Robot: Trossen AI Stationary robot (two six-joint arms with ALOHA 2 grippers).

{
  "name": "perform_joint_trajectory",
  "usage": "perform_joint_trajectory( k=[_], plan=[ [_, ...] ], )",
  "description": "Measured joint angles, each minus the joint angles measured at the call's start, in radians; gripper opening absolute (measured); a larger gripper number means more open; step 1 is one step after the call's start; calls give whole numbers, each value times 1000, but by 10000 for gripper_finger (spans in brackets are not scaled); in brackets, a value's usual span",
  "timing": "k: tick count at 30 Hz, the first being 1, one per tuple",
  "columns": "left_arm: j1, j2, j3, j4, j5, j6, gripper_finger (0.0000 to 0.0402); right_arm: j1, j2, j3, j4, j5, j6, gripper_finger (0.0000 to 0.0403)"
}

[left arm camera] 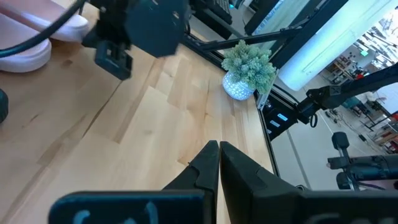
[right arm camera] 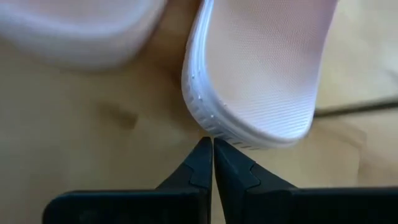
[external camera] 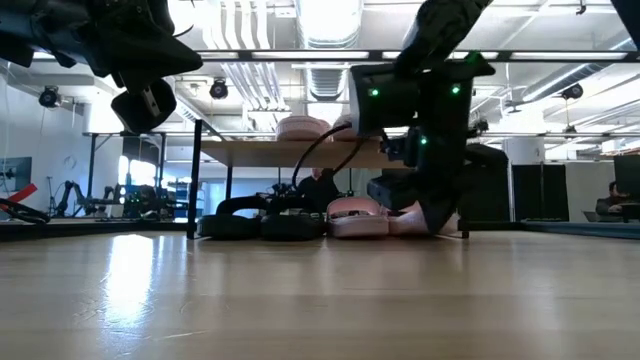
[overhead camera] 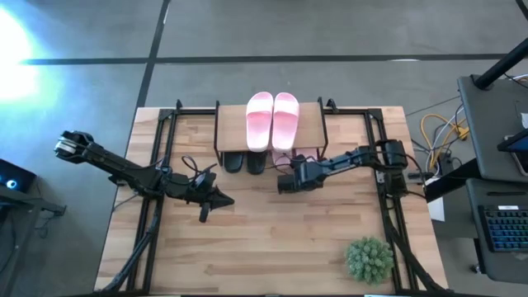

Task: Pick and place slides into the shelf
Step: Adjust the pink slide under the shelf, then adjust the black slide under the shelf

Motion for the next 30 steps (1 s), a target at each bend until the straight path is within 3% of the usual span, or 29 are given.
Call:
perform_joint_trajectory(
  k=[5,9,17,21,26,30],
  plan=[
    [0,0,0,0,0,0,0,-29,0,0,93,40,-88,8],
    [0,0,0,0,0,0,0,-28,0,16,145,-9,-126,8],
    [0,0,-1,-12,-23,-17,0,128,-23,59,141,-73,-64,8],
    [2,0,-1,-110,-83,-52,0,251,-101,61,94,26,168,8],
    [3,20,-1,-183,-84,-50,0,387,-181,60,-245,139,664,8],
    [27,83,2,-179,-83,-44,0,466,-219,59,-490,135,918,8]
  ],
)
